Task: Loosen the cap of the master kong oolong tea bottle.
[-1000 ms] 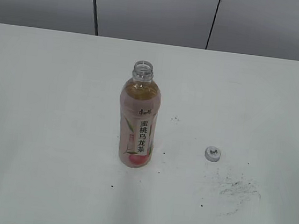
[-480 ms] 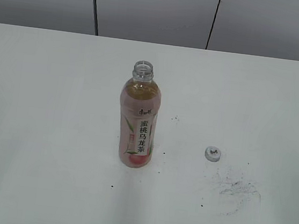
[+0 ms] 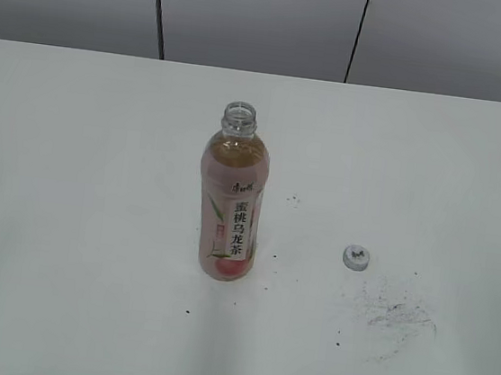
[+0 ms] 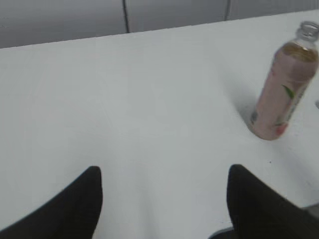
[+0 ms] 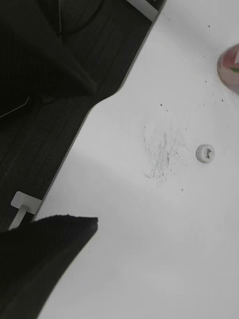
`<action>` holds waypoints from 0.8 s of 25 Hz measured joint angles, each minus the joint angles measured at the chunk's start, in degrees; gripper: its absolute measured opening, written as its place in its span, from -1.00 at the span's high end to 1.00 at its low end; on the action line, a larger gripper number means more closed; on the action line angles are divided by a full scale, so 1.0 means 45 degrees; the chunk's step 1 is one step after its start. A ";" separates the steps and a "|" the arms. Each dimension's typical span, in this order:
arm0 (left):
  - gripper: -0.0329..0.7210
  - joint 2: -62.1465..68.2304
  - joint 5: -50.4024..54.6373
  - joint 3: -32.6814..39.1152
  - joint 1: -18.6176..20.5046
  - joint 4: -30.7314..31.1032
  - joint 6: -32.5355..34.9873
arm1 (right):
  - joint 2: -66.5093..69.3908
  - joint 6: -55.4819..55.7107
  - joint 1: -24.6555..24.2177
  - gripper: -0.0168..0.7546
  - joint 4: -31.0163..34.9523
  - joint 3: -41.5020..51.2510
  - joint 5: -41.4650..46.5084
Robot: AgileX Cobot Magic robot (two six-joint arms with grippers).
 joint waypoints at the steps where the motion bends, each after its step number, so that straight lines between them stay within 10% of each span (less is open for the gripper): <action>1: -0.33 -0.0128 0.0014 0.0000 0.0563 0.0000 0.0000 | -0.0089 0.0000 -0.0315 -0.48 0.0000 0.0000 0.0000; 7: -0.31 -0.0894 0.0058 0.0000 0.2741 0.0000 0.0000 | -0.0704 0.0004 -0.3369 -0.48 -0.0031 0.0015 0.0000; 20: -0.22 -0.0905 0.0068 0.0000 0.2872 0.0063 0.0000 | -0.3016 0.0018 -0.5134 -0.48 -0.0085 0.0000 0.0015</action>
